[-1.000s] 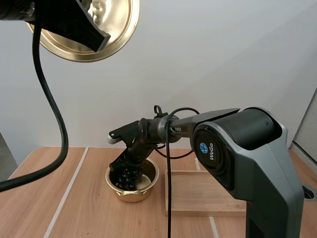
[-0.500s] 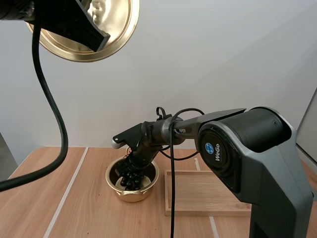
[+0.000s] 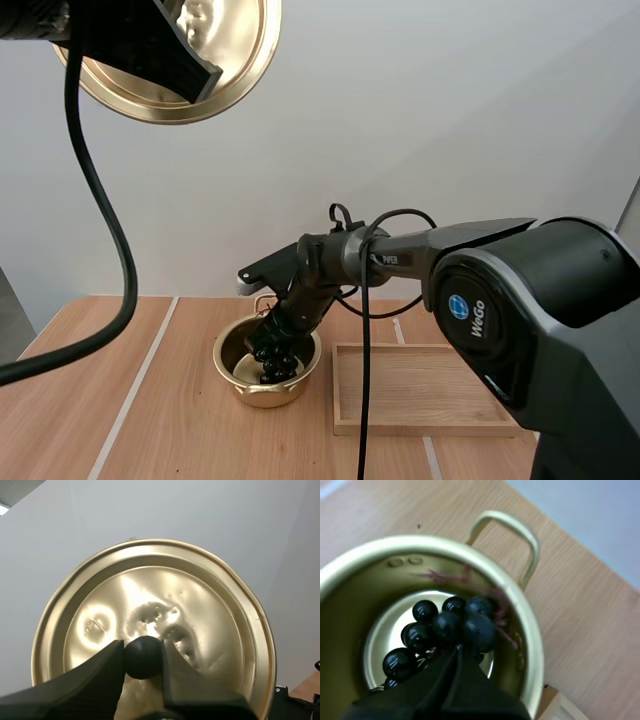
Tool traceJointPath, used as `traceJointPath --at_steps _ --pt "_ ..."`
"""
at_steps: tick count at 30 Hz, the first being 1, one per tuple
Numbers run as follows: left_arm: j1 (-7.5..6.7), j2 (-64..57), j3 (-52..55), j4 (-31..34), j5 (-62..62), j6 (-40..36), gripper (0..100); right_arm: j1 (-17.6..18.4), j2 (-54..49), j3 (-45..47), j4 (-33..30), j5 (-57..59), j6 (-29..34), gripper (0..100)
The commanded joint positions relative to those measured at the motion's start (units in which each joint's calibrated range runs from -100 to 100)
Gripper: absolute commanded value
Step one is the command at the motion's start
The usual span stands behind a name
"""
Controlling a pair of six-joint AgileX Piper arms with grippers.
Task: Open the lid, put the grape in the pot, and close it
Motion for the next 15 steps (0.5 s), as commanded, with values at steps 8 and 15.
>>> traceJointPath --at_steps 8,15 --pt "-0.19 -0.17 -0.50 0.06 -1.96 -0.54 0 -0.23 -10.20 0.11 2.05 0.44 0.03 0" --pt "-0.19 -0.17 -0.50 0.06 -1.96 -0.54 0 -0.23 -17.46 0.11 2.05 11.17 0.03 0"
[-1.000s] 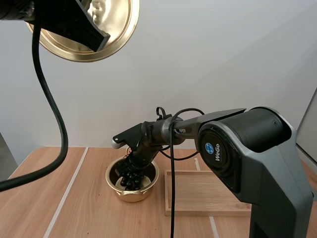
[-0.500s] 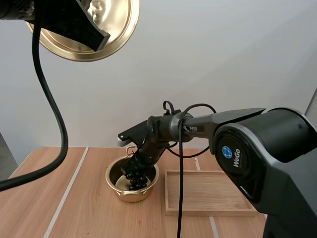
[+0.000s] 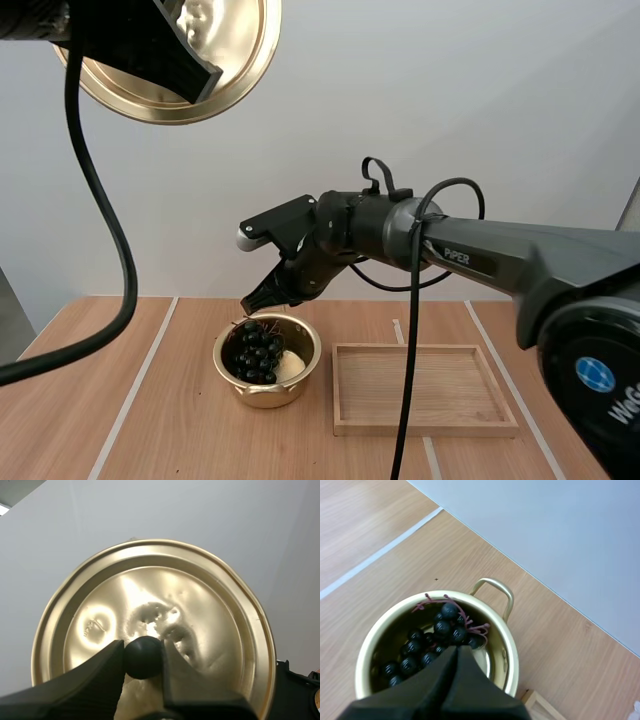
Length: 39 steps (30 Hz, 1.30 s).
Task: Open the lid, put the grape in the pot, and close it
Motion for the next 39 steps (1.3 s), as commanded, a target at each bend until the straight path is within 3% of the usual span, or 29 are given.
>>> traceJointPath --at_steps 1,14,20,32,39 --pt "-0.19 -0.17 -0.50 0.06 -1.96 -0.54 0 -0.23 -4.70 0.26 -0.12 6.68 0.18 0" --pt "-0.19 -0.06 -0.50 0.06 -1.26 -0.32 0 -0.42 -29.86 14.02 -7.47 13.01 5.33 0" --pt "-0.19 1.43 -0.50 0.06 4.99 1.48 0 -4.77 -42.39 20.51 -7.38 16.52 5.55 0" --pt "-0.19 16.47 -0.37 0.06 18.01 1.96 0 -9.74 -60.29 21.76 -6.98 36.50 5.55 0" --pt "-0.19 25.04 -0.37 -2.22 23.71 2.09 0 -10.50 -66.27 21.76 -6.98 42.05 5.55 0"
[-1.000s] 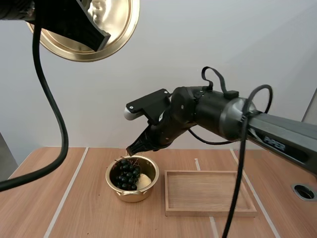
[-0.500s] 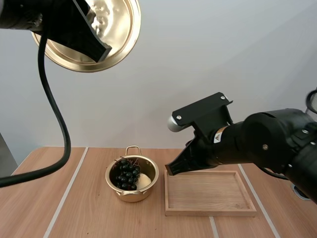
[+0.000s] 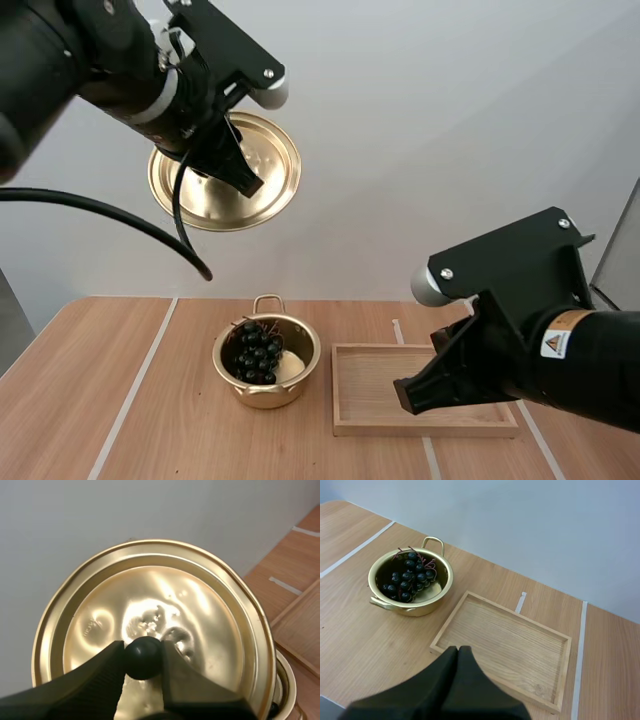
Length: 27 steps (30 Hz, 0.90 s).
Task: Open the lid, put the grape in the pot, and close it
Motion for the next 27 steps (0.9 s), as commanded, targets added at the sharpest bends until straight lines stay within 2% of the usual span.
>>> traceJointPath --at_steps 1,9,13,20,27 --pt "-0.19 3.94 -0.30 -3.28 3.68 0.42 0 -0.36 -2.44 -0.05 -0.36 3.77 0.01 0" --pt "-0.19 10.69 0.24 -9.25 6.13 2.73 0 -0.36 -4.08 -0.05 -0.62 3.91 0.01 0" --pt "-0.19 11.89 6.70 -9.84 6.13 5.30 0 -0.36 -4.08 -0.05 -0.75 3.91 0.01 0" --pt "-0.19 13.17 21.60 -9.48 -12.11 9.43 0 -0.36 -4.08 -0.05 -0.75 3.91 0.01 0" --pt "-0.19 18.67 25.13 -9.76 -15.26 10.73 0 -0.36 -4.08 -0.05 -0.75 3.91 0.01 0"
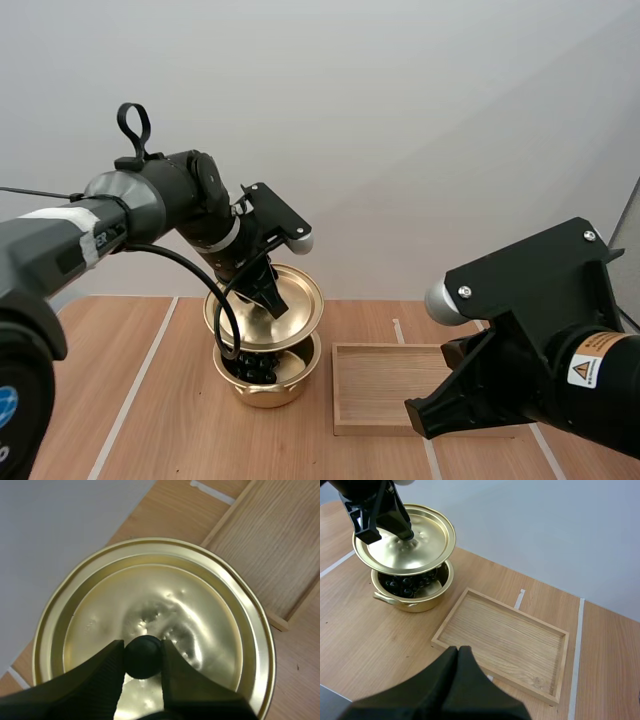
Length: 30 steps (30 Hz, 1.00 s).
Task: Open the lid, put the grape in the pot, and close it
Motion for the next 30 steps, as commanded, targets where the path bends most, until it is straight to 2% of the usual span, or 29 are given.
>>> traceJointPath --at_steps 1,8,18,30 --pt "-0.19 2.47 0.64 -1.15 -1.61 0.88 0 -0.25 -0.60 -0.05 -0.75 0.10 0.01 0" --pt "-0.19 5.90 0.82 -1.61 -2.14 1.48 0 -0.25 -0.60 -0.05 -0.75 0.10 0.01 0" --pt "-0.19 6.90 5.70 -1.61 -15.34 3.38 0 -0.25 -0.60 -0.05 -0.75 0.10 0.01 0" --pt "-0.19 10.36 7.28 -2.83 -12.95 4.32 0 -0.25 -0.60 -0.05 -0.75 0.10 0.01 0"
